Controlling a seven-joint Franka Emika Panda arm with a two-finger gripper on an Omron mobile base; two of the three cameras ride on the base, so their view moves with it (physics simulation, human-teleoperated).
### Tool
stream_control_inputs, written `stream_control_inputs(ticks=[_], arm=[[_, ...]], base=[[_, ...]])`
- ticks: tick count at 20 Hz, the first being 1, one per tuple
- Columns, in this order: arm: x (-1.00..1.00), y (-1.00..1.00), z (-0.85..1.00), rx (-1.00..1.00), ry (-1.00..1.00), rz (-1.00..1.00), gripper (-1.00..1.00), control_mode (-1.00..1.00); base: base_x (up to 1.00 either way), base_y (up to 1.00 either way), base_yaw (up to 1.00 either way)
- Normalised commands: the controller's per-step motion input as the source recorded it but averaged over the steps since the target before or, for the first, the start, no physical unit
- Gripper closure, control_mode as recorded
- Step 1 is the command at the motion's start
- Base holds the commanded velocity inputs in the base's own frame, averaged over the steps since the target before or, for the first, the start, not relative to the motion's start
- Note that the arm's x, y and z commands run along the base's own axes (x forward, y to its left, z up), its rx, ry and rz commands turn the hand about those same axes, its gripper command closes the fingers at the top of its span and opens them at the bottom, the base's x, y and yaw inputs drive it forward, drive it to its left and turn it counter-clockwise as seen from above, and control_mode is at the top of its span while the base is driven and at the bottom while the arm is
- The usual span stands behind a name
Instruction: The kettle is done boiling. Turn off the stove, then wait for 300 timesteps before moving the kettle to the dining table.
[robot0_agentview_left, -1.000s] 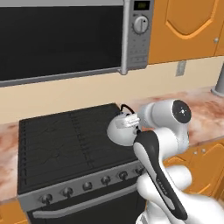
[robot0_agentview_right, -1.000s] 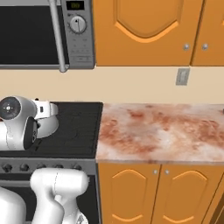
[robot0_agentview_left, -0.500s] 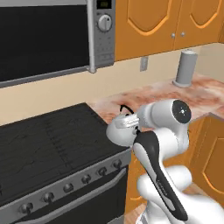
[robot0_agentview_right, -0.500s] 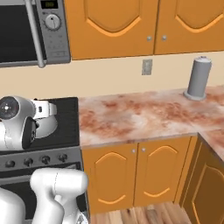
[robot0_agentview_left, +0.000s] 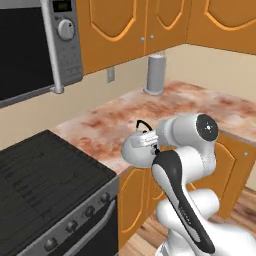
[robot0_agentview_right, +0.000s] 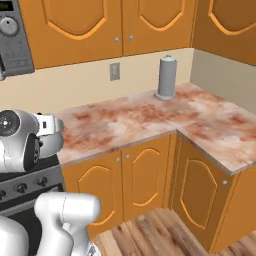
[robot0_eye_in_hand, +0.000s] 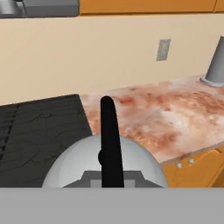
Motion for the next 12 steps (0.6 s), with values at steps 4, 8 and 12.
stream_control_inputs(ticks=[4, 8, 12], arm=[[0.0, 0.0, 0.0, 0.0, 0.0, 0.0, 1.0, 1.0], [0.0, 0.0, 0.0, 0.0, 0.0, 0.0, 1.0, 1.0], [0.0, 0.0, 0.0, 0.0, 0.0, 0.0, 1.0, 1.0]], base=[[-0.22, 0.0, -0.57], [-0.18, 0.0, -0.58], [-0.16, 0.01, -0.57]])
